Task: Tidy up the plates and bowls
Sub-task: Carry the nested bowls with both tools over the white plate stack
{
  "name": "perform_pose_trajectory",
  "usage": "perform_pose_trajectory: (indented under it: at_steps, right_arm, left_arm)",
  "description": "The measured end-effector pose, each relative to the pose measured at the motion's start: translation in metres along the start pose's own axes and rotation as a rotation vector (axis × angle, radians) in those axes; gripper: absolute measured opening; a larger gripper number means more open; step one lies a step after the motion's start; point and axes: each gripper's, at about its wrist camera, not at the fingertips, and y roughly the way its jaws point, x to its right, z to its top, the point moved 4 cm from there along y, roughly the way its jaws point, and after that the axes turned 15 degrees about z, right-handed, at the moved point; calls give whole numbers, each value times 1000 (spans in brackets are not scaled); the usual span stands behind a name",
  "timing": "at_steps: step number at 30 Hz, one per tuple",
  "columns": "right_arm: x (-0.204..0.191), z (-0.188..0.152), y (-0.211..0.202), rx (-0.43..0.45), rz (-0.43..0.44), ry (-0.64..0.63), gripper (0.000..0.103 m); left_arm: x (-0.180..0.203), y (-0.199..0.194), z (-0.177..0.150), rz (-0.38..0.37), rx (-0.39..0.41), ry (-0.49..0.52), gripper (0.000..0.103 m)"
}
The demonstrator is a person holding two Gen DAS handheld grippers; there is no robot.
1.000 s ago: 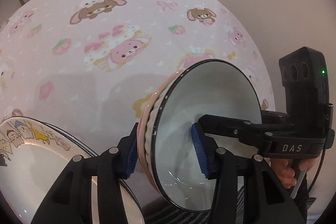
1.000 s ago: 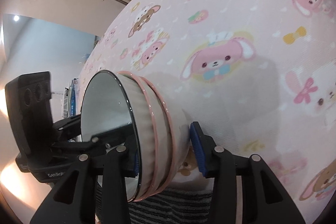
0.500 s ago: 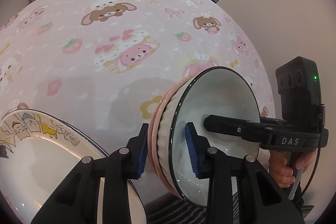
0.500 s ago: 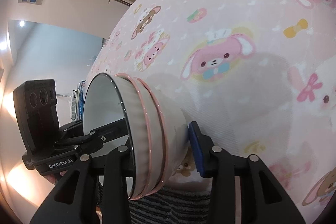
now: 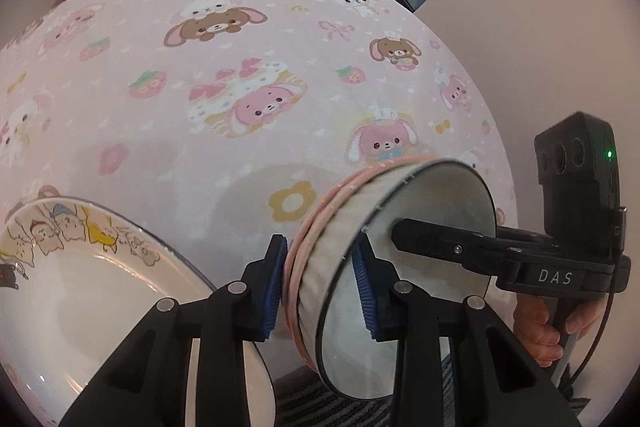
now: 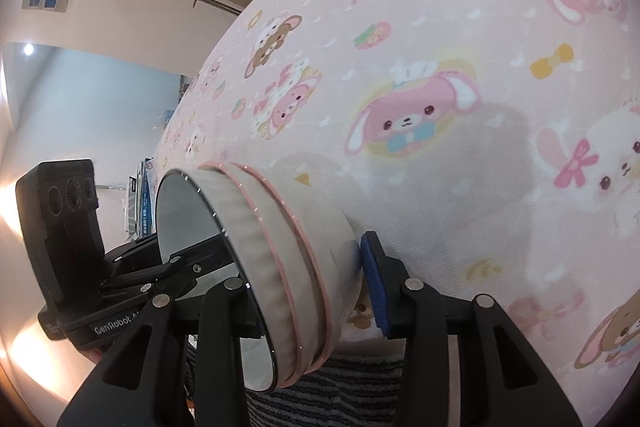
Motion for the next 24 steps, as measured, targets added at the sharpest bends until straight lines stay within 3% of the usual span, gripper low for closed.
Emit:
perform_pose_trajectory:
  at_steps: [5,11,24]
  right_arm:
    - [-13,-2,0,0,-12,-23,38]
    - [-27,-1,-6,21,-14,-45,38]
    - [-93,-2,-2,19,-24,-131,39]
  left_arm:
    - [-2,-12,-1,6,31,5,34]
    - [-12,-27,1,-61,52,-36,33]
    - [-41,-87,-11,-49,169,-68,33]
